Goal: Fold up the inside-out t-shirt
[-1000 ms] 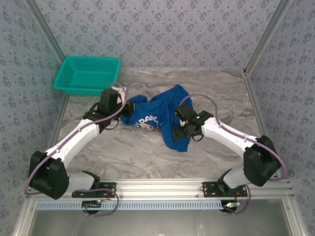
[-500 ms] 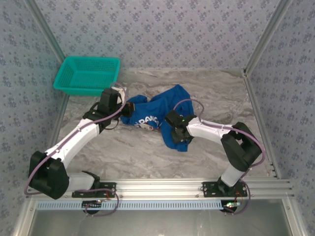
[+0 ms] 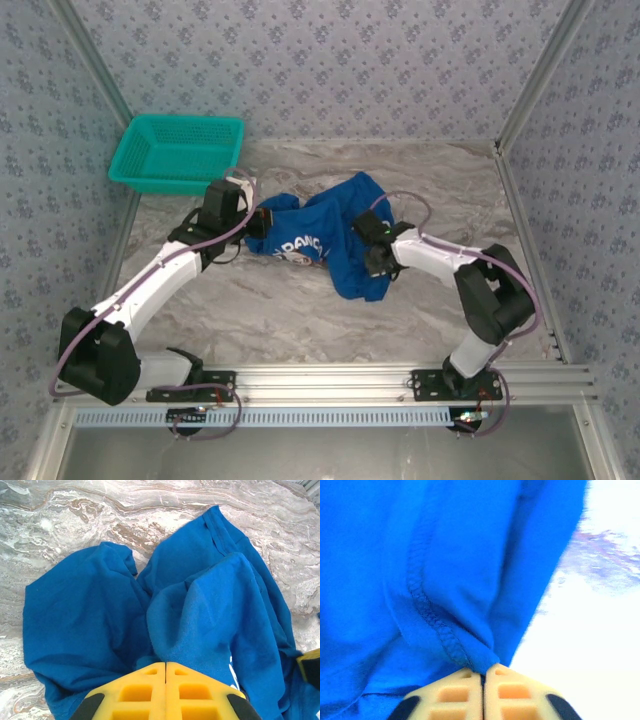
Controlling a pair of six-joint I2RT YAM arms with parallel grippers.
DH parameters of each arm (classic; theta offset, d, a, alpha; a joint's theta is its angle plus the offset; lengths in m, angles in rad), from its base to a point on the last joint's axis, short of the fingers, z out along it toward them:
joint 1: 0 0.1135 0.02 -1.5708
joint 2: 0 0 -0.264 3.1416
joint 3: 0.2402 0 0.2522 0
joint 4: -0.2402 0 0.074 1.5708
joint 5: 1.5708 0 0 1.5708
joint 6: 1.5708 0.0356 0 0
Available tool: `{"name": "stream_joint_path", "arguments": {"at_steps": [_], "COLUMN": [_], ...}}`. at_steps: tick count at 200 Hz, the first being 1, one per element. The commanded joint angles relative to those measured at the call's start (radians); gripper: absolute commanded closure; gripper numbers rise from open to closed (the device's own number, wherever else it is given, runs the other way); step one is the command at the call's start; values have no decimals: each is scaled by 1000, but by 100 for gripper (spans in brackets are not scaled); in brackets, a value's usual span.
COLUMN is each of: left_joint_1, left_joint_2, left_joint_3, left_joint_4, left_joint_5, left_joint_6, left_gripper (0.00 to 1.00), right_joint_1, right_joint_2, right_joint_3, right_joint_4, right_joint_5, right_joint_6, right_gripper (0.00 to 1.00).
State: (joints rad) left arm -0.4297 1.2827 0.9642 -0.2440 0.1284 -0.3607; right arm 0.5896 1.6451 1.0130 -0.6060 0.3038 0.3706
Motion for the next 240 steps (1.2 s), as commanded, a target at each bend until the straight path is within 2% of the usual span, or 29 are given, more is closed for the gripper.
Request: {"name": "stream_joint_path", "arguments": {"at_steps": [1,33,55,89,109,138,175,206,240], "left_joint_1": [11,14,16,17,19,20,25,25,25], "left_joint_2": [-39,-44,-66,-173,-260,-362,-422,-453,-457], "left_joint_3": [0,4,-3,3,39,111,181,235,352], "left_joint_4": [-12,-21,-15,29,44,72,70,60,27], "left_joint_5": [-21,-25,-52,-170,-286,-414,-477,-454,-357], "left_joint_6": [-1,1,3,-6,12,68,146,190,193], "left_gripper": [100,100,100,100,100,100,100,100,100], "right_joint_1": [-59,-169,-272,-457,-556,-645,-682,-711,-724], "right_joint_2": [-89,-194,-288,-479,-573,-618,-603,-631,-655], "right_joint_3": [-17,-27,-20,62,162,328,463,508,595], "right_joint_4": [-35,-40,-17,102,174,242,197,179,160], "right_joint_5": [13,-72,-228,-528,-619,-642,-584,-517,-542], "right_joint_6": [-26,-50,-58,-95,-71,-46,-73,-94,-94], "right_gripper": [98,99,100,100,100,100,100,100,100]}}
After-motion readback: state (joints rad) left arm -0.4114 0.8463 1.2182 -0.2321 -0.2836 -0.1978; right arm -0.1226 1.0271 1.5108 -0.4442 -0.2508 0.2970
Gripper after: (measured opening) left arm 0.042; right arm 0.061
